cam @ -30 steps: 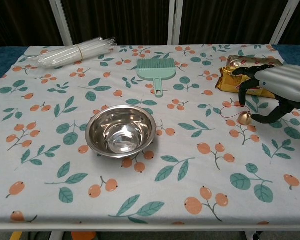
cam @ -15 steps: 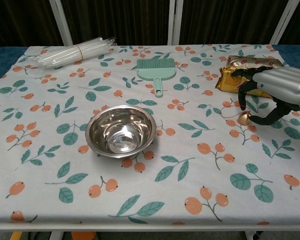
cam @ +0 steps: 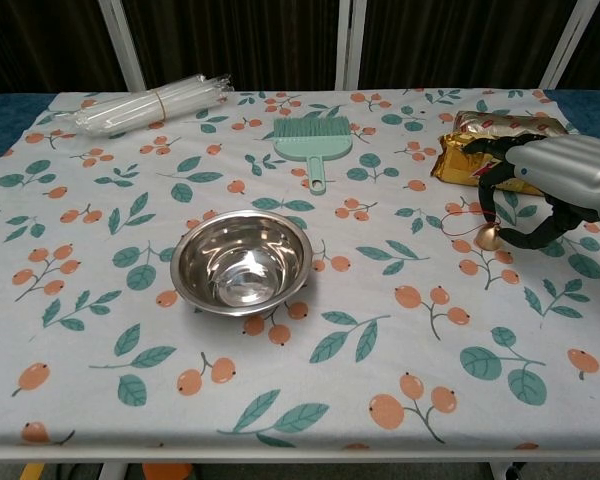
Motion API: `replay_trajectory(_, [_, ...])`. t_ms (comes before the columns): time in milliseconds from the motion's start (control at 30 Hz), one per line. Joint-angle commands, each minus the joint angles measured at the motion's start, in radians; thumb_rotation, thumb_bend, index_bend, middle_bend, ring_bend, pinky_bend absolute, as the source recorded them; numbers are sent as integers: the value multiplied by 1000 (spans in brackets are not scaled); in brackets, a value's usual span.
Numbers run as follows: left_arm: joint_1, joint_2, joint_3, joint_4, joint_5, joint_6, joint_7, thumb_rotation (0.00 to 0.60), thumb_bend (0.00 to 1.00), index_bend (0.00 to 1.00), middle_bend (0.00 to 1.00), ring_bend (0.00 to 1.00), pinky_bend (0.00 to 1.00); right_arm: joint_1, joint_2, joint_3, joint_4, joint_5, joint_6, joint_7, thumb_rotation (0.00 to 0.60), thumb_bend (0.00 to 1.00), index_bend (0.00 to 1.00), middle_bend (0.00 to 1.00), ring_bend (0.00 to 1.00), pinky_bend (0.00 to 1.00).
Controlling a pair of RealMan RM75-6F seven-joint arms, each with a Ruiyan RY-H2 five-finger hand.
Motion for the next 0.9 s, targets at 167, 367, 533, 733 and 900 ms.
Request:
replay_trajectory(167, [1,-1,-1,2,0,1,-3,600,0,106,87,48,133,1,-4,-1,4,4,0,-5,600,290,526,51,0,0])
replay_trajectory(367, [3,-2,5,5,-1,-5,-7,600,0,106,87,48,133,5,-1,0,4,4,-4,-1,600,288,535,56,0,0])
replay_trajectory(533, [10,-4,11,13,-8,-10,-13,600,0,106,87,48,133,3,-3,-2,8,6,0,-5,600,288,559,63,0,0])
replay_trajectory(733, [9,-5,8,15,-4,-8,-15,600,0,106,87,48,133,5,-2,-1,6,10,-2,-5,600,289,567,67,0,0])
replay_trajectory(900, [9,-5,10,14,-3,-11,-14,600,0,106,87,48,133,5,-3,-1,7,11,0,-7,600,292,578,68,0,0])
